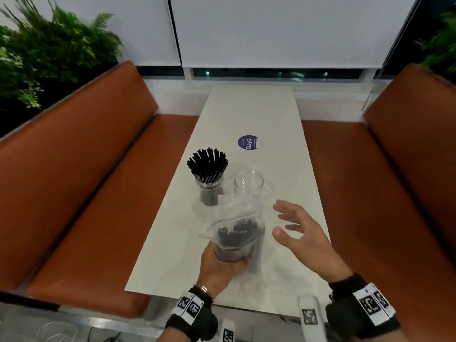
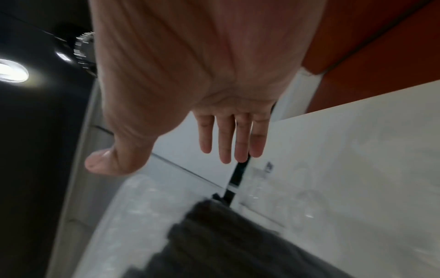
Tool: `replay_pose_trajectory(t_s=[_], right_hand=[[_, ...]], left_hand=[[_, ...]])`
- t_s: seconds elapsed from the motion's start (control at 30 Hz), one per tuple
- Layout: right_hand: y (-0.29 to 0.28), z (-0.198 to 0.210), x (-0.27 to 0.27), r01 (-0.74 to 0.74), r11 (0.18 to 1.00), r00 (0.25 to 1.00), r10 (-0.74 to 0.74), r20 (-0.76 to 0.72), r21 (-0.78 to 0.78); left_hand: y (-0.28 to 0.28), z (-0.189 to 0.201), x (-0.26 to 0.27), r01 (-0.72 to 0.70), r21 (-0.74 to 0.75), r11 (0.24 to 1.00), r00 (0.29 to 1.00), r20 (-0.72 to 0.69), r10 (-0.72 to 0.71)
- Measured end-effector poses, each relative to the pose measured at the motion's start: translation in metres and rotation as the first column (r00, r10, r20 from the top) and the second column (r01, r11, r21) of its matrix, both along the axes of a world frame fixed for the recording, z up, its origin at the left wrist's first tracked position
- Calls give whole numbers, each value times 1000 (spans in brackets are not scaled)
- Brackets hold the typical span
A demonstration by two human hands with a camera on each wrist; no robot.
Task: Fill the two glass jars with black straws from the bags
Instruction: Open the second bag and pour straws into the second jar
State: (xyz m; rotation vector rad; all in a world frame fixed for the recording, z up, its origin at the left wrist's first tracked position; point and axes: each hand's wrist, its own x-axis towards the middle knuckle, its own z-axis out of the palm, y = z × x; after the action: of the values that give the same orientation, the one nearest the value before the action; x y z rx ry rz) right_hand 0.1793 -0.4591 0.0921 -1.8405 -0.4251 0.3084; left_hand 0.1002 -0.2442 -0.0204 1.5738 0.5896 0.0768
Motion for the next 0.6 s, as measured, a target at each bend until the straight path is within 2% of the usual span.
replay_pose_trajectory(t_s=[0.1, 0.17, 0.23, 0.27, 0.33, 0.4, 0.47, 0.53, 0.6], right_hand=[[24, 36, 2, -208, 977, 971, 212, 113, -45], [40, 52, 8, -329, 901, 893, 394, 216, -283], [54, 65, 19, -319, 746, 788, 552, 273, -585], [60, 71, 23, -292, 671, 760, 595, 261, -682], [69, 83, 28, -256, 601, 753, 615, 233, -757], [73, 90, 28, -224, 630, 739, 607, 292, -743], [75, 95, 22, -190, 716, 703, 577, 416, -671], [74, 99, 13, -144, 803, 652, 517, 555, -579], [71, 106, 8, -77, 849, 578, 466, 670, -523]], left_hand=[[6, -5, -2, 42, 17, 999, 999, 0, -42], [8, -6, -4, 82, 29, 996, 996, 18, -82], [11, -1, -7, 109, 33, 994, 993, 38, -110], [11, 5, -8, 134, 30, 991, 989, 57, -135], [14, 22, -11, 175, 46, 984, 975, 128, -179], [22, 49, -17, 151, 71, 986, 957, 240, -164], [34, 79, -20, 110, 83, 990, 919, 371, -133], [47, 108, -24, 68, 178, 982, 878, 456, -144], [60, 131, -26, 21, 284, 959, 845, 508, -169]])
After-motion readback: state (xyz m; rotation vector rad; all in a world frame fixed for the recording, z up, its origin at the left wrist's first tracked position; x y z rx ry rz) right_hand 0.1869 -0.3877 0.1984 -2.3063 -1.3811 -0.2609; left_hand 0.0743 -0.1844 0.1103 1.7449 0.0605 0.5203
